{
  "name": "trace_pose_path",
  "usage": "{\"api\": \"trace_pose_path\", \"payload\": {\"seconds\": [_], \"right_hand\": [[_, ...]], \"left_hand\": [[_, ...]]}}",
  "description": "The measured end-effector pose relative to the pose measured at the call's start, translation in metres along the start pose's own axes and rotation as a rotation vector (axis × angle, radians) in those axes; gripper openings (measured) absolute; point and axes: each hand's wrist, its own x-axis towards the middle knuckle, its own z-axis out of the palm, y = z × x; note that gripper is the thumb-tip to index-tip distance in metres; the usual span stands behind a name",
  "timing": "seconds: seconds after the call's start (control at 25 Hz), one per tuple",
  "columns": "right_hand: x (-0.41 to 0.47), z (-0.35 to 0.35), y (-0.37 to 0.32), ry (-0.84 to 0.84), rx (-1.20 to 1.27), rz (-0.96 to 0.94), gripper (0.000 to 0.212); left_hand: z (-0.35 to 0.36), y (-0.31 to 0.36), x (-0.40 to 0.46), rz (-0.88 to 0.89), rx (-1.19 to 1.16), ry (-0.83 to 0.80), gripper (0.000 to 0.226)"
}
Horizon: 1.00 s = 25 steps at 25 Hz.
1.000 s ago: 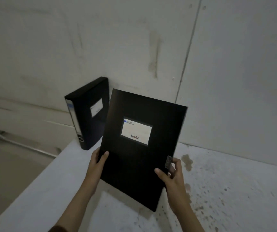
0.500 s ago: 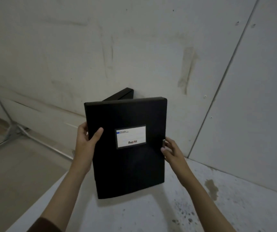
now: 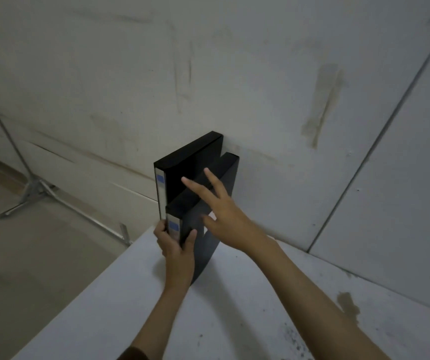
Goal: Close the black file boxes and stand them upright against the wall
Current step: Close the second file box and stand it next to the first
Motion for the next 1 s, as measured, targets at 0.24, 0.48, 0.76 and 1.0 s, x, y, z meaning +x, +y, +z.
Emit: {"api": "trace_pose_path", "payload": {"seconds": [0.24,0.48,0.76,1.0], "right_hand": [[0.031,0.014,0.020,0.003,0.070,0.029,0.076],[0.058,0.006,0.038,0.031,0.223,0.094,0.068],[0.058,-0.003,0.043,0.039,0.118,0.081,0.077],[0.031,-0.001,0.040,0.038,0.159,0.109,0.082]], "left_hand": [[0.025,-0.005,0.032,0.070,0.233,0.123,0.068],[0.046,-0.009,0.056,0.061,0.201,0.083,0.087],[0.062,0.003,0.064,-0.056,0.241,0.105,0.098],[0.049,0.013,0.054,-0.050,0.235,0.067,0.098]]}}
